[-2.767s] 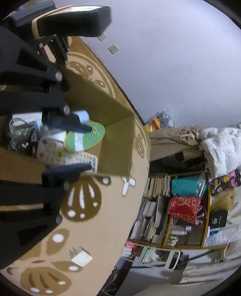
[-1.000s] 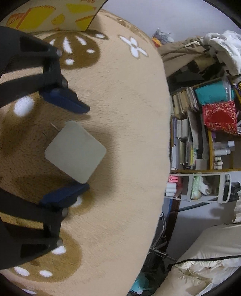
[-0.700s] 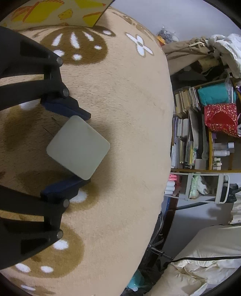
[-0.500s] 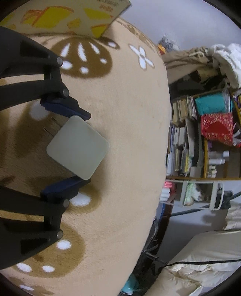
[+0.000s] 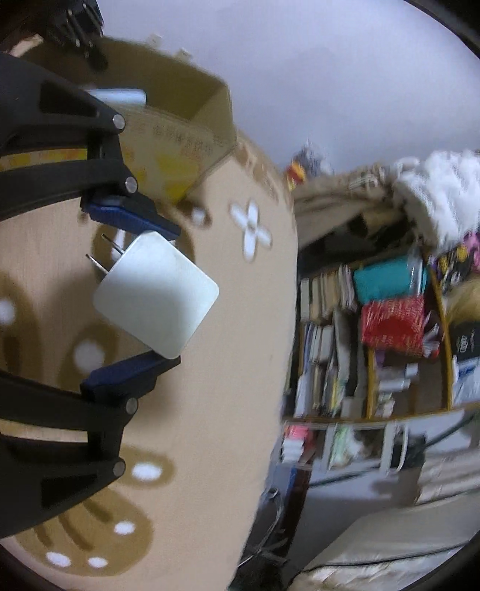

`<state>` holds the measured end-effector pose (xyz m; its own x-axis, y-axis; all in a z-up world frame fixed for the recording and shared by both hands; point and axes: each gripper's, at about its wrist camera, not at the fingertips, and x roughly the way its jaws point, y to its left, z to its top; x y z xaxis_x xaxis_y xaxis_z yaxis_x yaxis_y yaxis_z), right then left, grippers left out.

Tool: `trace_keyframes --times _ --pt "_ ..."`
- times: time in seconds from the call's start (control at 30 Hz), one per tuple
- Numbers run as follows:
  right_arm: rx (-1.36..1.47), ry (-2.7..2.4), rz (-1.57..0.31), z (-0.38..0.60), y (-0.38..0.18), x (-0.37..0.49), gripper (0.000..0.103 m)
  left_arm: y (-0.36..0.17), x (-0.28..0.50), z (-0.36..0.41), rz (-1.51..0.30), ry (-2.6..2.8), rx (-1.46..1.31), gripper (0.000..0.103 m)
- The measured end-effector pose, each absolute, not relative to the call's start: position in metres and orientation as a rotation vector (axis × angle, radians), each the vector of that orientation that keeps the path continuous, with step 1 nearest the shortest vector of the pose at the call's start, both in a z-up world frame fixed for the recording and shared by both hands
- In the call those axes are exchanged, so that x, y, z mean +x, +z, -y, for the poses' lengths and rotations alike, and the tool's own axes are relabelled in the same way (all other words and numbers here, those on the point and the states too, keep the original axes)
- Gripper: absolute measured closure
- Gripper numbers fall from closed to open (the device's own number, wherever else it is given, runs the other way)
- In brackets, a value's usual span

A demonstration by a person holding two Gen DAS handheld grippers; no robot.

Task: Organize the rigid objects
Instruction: 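Carry the charger with the right tool over the box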

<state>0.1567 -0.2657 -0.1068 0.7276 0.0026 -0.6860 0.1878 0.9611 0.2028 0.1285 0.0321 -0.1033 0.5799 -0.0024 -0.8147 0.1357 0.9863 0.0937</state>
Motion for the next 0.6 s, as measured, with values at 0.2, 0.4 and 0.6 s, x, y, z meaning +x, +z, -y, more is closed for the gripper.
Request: trace_keyframes --times 0.2,0.4,0.6 --pt "0.224 0.032 -0.698 0.219 -0.079 0.16 0.038 -0.104 0.128 -0.032 -0.951 -0.081 0.152 0.092" --pt "0.169 0.161 -0.66 0.172 -0.058 0.156 0.038 -0.104 0.128 -0.032 -0.952 -0.082 0.15 0.091" --pt "0.125 0.233 -0.664 0.138 -0.058 0.154 0.038 -0.104 0.128 -0.032 -0.952 -0.082 0.15 0.091"
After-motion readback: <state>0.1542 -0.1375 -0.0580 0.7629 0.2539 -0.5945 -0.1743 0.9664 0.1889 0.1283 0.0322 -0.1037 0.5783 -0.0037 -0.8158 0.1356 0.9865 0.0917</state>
